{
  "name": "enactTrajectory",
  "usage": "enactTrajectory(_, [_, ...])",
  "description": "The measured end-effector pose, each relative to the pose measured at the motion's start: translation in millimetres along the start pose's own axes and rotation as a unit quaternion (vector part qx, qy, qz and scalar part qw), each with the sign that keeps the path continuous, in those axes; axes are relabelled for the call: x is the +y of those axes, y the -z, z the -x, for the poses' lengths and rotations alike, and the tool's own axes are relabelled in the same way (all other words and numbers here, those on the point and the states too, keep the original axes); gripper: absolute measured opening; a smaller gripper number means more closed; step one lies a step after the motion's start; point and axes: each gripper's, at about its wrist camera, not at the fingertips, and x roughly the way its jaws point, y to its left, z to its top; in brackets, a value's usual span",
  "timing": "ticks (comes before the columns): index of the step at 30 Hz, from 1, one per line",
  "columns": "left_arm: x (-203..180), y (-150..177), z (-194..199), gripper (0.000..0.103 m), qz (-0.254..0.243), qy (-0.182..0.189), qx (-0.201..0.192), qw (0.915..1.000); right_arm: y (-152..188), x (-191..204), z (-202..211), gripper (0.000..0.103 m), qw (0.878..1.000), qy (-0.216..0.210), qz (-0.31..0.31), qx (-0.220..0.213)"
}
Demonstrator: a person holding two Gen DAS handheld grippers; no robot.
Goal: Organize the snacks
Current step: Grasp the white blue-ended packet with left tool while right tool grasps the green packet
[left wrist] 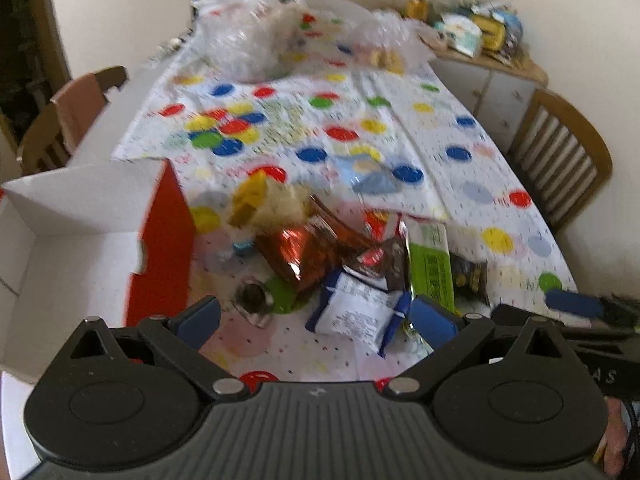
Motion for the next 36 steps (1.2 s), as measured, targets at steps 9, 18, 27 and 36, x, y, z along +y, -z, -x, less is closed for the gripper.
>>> enactTrajectory(9, [-15,13,-52,0.098,-0.098,0.040,0.025,0.9941,-24,-10,-43,0.078,0.999,-0.019,0.013,0.040])
enactTrajectory(18, [-18,5,-96,0.097,-0.137,0.095,0.084,0.9823,-33,3,-84,0.071,0.995,-0.028,0.026,0.096])
enactTrajectory(27, [-17,-2,-122,0.097,-0.138,0.102,0.103,0.9797,-36,16,-104,0.060,0.993,-0.007,0.041,0.112])
enactTrajectory(36, [-19,-5,-133,0.086,-0.145,0.098,0.108,0.9786,-32,27,-108,0.050,0.991,0.016,0.074,0.112])
